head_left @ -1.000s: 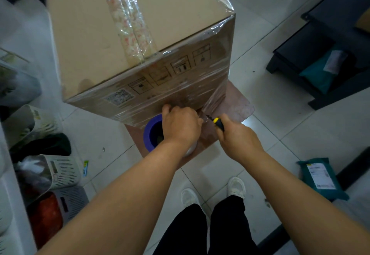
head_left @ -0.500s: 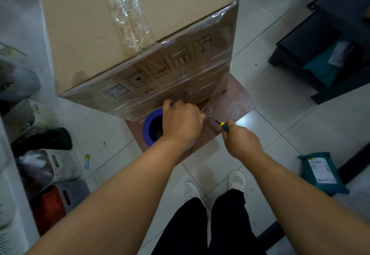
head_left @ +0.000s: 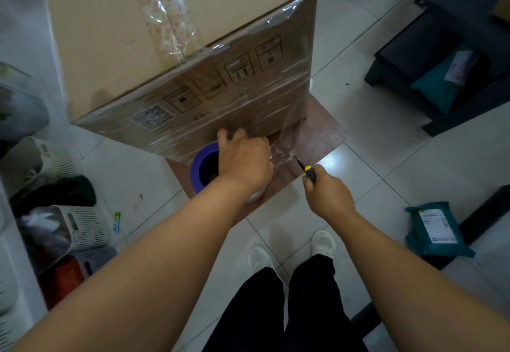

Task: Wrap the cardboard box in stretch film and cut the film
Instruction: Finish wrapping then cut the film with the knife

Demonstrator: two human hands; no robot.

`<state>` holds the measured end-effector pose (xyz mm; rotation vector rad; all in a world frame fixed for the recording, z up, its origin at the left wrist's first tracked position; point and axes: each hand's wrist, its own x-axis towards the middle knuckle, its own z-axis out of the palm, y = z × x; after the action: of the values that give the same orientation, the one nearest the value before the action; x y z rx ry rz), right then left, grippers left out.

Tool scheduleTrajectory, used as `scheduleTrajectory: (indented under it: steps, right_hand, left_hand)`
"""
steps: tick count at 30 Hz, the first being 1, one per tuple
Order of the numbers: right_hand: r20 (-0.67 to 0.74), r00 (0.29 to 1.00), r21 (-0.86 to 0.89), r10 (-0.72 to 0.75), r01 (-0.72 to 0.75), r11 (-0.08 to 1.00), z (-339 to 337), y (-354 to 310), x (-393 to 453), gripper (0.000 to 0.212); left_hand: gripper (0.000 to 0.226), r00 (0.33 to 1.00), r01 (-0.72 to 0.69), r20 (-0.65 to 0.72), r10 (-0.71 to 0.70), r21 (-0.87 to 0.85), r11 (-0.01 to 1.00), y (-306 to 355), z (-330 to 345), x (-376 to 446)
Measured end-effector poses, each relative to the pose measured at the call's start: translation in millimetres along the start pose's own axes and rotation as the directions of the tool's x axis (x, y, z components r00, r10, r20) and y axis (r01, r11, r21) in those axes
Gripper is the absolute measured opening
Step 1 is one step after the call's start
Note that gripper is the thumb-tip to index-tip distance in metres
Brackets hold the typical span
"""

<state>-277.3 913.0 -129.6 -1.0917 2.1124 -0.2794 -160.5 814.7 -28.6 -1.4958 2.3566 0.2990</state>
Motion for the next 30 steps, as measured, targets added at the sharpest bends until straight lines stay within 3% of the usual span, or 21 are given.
scheduleTrajectory:
  steps: [16, 21, 25, 30]
  right_hand:
    - [0.028, 0.992, -0.189, -0.124, 0.127, 0.974, -3.8, -5.7, 18.4, 0.031]
    - [0.004, 0.994, -0.078, -0.106, 0.106, 0.991, -7.5, 3.8, 12.3, 0.028]
    - [-0.081, 0.97, 0.045, -0.228, 0.232, 0.972, -12.2, 3.1, -7.7, 0.014]
    - [-0.128, 0.933, -0.004, -0.337, 0.339, 0.941, -18.6, -13.8, -14.3, 0.023]
  left_hand:
    - [0.022, 0.998, -0.055, 0.045, 0.049, 0.135, 0.989, 1.8, -4.4, -6.3]
    - [0.028, 0.996, -0.005, 0.094, -0.002, 0.071, 0.997, -5.2, -5.1, -0.8]
    - [0.041, 0.994, -0.017, 0.107, 0.011, 0.06, 0.998, -8.5, -7.0, 1.0]
    - [0.049, 0.991, -0.037, 0.134, 0.023, 0.107, 0.994, -3.3, -6.2, 0.8]
